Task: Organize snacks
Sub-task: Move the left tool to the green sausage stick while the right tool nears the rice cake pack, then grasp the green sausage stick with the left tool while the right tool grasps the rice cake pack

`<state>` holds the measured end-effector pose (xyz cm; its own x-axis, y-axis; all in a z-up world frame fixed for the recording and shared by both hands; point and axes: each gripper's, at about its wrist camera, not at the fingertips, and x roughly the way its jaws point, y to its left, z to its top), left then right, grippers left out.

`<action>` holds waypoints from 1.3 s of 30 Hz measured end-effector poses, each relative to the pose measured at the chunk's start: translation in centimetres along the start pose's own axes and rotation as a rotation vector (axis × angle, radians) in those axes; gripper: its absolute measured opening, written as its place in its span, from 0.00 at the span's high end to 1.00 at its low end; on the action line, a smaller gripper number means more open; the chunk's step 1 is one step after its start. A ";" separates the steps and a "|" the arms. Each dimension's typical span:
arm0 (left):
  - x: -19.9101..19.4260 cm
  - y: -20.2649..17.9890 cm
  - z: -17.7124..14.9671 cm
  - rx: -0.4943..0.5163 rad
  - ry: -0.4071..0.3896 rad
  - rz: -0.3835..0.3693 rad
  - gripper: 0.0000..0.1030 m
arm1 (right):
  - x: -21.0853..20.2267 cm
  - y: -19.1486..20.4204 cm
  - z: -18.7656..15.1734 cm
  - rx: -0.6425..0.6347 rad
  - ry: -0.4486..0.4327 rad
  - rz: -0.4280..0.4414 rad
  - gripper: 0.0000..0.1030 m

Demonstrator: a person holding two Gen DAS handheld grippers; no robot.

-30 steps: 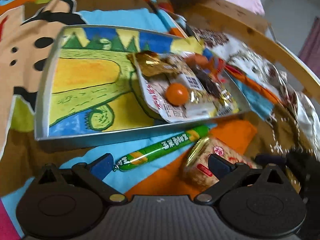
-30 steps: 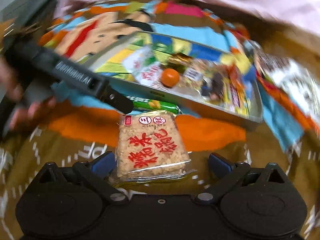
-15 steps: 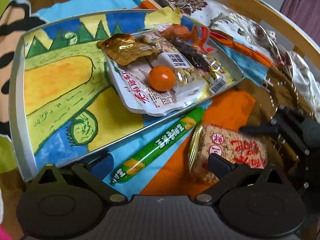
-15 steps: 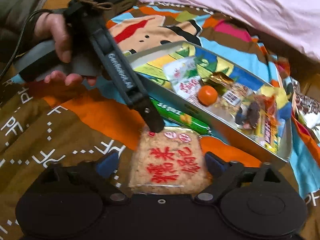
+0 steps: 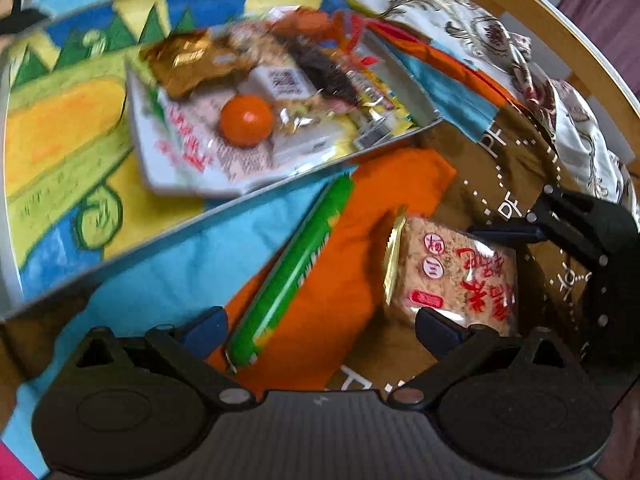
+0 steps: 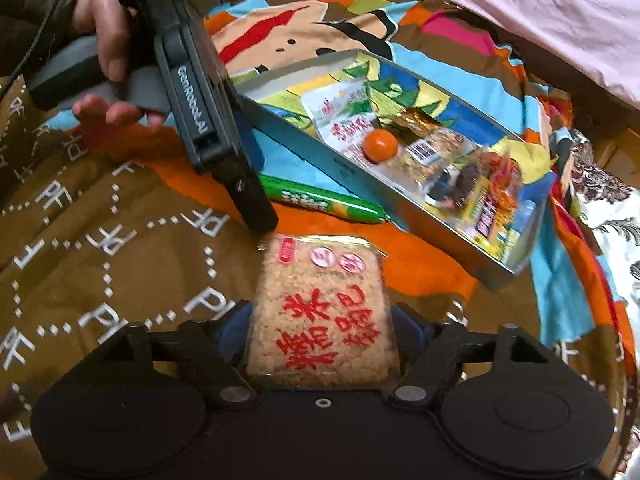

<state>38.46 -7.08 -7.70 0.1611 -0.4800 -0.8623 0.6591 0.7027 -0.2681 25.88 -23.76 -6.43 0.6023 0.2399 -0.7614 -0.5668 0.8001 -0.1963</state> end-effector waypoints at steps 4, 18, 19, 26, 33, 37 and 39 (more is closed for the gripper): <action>0.2 0.1 0.7 0.004 -0.033 0.100 0.01 | 1.0 0.1 0.0 -0.015 -0.005 -0.030 0.16; 1.4 -1.1 -1.2 -0.016 -0.023 0.183 0.09 | 1.4 -1.5 -0.2 0.169 -0.022 0.005 0.28; 1.3 -1.4 -1.5 -0.030 -0.032 0.186 0.10 | 1.1 -1.6 -0.4 0.189 -0.024 -0.002 0.28; 0.3 -3.7 -3.1 -0.052 -0.071 0.122 0.16 | -1.1 -2.0 -2.0 0.329 -0.035 -0.039 0.28; -0.5 -4.6 -3.0 -0.076 -0.139 0.106 0.16 | -1.1 -3.0 -2.9 0.440 -0.044 -0.048 0.27; -0.4 -4.4 -2.4 -0.078 -0.197 0.152 0.16 | -0.3 -2.5 -2.9 0.428 -0.075 -0.094 0.26; 0.0 -4.2 -2.2 -0.077 -0.216 0.164 0.18 | 0.1 -2.3 -2.8 0.418 -0.088 -0.114 0.26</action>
<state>34.05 -8.86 -7.54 0.4190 -0.4514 -0.7878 0.5549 0.8141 -0.1713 25.63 -27.10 -7.80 0.7036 0.1683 -0.6904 -0.2289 0.9734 0.0040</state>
